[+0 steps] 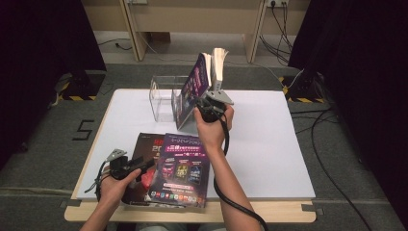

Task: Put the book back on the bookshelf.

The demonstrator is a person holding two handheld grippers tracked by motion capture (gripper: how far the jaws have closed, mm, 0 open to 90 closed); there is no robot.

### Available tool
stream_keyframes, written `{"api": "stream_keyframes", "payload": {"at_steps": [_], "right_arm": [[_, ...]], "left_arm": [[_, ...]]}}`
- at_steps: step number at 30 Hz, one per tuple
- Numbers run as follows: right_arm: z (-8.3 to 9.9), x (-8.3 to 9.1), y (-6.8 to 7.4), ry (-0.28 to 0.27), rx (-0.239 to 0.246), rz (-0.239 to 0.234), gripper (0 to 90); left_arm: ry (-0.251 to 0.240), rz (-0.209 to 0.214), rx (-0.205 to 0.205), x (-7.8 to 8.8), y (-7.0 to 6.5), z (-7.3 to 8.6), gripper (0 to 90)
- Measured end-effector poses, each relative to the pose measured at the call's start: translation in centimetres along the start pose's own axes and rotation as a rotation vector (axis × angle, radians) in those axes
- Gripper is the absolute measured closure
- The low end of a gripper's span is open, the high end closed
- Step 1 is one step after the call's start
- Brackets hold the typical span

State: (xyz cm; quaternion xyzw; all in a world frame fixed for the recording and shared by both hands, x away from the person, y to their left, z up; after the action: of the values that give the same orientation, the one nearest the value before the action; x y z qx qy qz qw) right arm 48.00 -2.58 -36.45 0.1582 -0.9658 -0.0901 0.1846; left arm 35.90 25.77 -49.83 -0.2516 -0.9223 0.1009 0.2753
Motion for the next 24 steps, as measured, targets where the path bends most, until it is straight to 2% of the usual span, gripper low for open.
{"api": "stream_keyframes", "payload": {"at_steps": [1,9,24], "right_arm": [[0.1,0.2,0.0,0.005,-0.014,-0.008,60.6],[0.8,1.2,-0.6,0.012,-0.026,-0.013,60.5],[2.3,2.7,-2.0,0.048,-0.031,-0.013,59.7]], "left_arm": [[0.001,0.001,-0.001,0.0,0.0,0.0,38.0],[0.002,0.004,-0.007,-0.1,-0.1,0.0,37.8],[0.004,0.009,-0.011,-0.1,-0.3,0.0,37.8]]}}
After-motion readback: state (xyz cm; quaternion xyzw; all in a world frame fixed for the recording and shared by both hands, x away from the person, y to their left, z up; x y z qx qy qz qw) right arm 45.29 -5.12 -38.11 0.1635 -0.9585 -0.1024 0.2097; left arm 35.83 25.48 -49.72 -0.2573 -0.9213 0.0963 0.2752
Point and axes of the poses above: each handheld gripper's, and its own axes: x roughly backward along the jaws, z roughly out of its underside, y roughly to its left, the point moved 1 cm from there along -x, roughly forward along the jaws, and after that the axes turned 6 degrees about -x, right-handed, at the moved point
